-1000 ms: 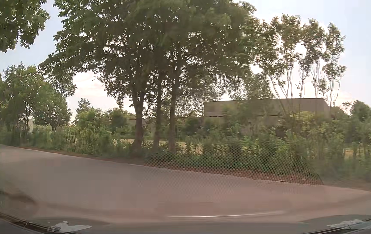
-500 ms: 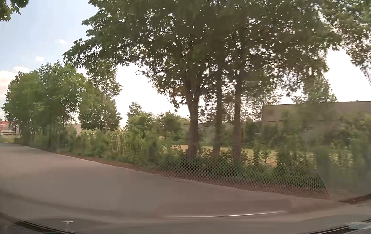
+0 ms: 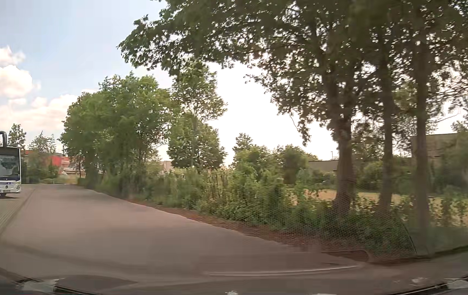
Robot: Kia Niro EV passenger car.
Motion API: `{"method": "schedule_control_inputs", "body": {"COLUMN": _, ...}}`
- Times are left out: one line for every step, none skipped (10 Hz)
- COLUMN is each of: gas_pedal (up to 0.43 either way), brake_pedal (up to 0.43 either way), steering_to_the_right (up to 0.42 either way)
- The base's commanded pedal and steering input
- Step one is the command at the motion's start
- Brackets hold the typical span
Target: Follow the waypoints while adhering to traffic rules and regulations
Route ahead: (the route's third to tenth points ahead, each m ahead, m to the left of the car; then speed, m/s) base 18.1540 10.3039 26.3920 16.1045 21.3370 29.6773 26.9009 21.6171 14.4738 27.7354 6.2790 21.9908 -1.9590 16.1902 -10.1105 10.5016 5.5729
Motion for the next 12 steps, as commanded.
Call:
{"method": "schedule_control_inputs", "body": {"gas_pedal": 0.118, "brake_pedal": 0.006, "steering_to_the_right": -0.353}}
{"method": "schedule_control_inputs", "body": {"gas_pedal": 0.130, "brake_pedal": 0.012, "steering_to_the_right": -0.350}}
{"method": "schedule_control_inputs", "body": {"gas_pedal": 0.130, "brake_pedal": 0.006, "steering_to_the_right": -0.336}}
{"method": "schedule_control_inputs", "body": {"gas_pedal": 0.130, "brake_pedal": 0.012, "steering_to_the_right": -0.323}}
{"method": "schedule_control_inputs", "body": {"gas_pedal": 0.130, "brake_pedal": 0.012, "steering_to_the_right": -0.310}}
{"method": "schedule_control_inputs", "body": {"gas_pedal": 0.130, "brake_pedal": 0.012, "steering_to_the_right": -0.298}}
{"method": "schedule_control_inputs", "body": {"gas_pedal": 0.130, "brake_pedal": 0.012, "steering_to_the_right": -0.283}}
{"method": "schedule_control_inputs", "body": {"gas_pedal": 0.130, "brake_pedal": 0.012, "steering_to_the_right": -0.268}}
{"method": "schedule_control_inputs", "body": {"gas_pedal": 0.130, "brake_pedal": 0.012, "steering_to_the_right": -0.248}}
{"method": "schedule_control_inputs", "body": {"gas_pedal": 0.130, "brake_pedal": 0.012, "steering_to_the_right": -0.230}}
{"method": "schedule_control_inputs", "body": {"gas_pedal": 0.130, "brake_pedal": 0.012, "steering_to_the_right": -0.216}}
{"method": "schedule_control_inputs", "body": {"gas_pedal": 0.130, "brake_pedal": 0.012, "steering_to_the_right": -0.204}}
